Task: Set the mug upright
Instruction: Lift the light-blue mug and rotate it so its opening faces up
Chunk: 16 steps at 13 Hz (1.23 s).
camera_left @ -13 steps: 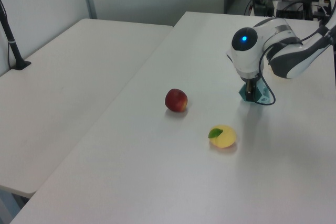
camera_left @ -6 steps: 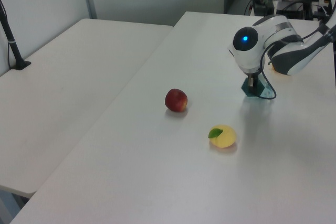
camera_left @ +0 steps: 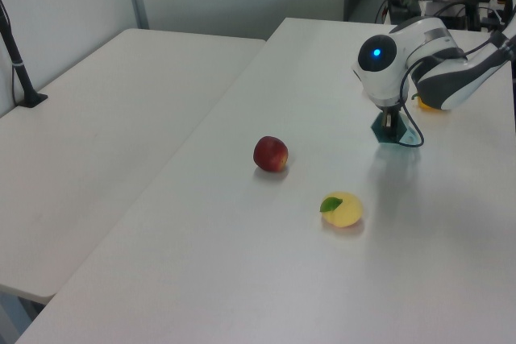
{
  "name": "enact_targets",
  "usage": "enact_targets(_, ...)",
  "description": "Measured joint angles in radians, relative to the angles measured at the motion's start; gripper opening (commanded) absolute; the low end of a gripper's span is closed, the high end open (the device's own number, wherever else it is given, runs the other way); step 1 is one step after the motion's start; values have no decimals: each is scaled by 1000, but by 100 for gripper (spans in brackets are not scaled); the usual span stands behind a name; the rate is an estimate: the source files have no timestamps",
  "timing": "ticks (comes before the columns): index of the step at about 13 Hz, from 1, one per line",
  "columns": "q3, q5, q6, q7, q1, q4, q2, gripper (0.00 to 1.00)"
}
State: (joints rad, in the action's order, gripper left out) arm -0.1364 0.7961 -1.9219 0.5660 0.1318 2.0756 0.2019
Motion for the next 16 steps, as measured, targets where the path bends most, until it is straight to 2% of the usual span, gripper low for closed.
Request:
enact_targets(2, 12, -50, 0, -39, -2, -14, -3, 0)
enact_targets(3, 16, -105, 0, -84, -8, -30, -8, 0)
enact_targets(6, 16, -213, 5, -178, -15, -59, -7, 0)
enact_targets(9, 29, -377, 45, -318, -25, -150, -11, 0)
enact_targets(11, 71, -531, 98, -436, -27, -254, -23, 0)
enact_targets(13, 112, -653, 130, -543, -27, -330, -32, 0)
enact_targets(15, 181, -810, 139, -668, -28, -397, -36, 0)
enact_targets(16, 211, -861, 139, -716, -29, -412, -36, 0)
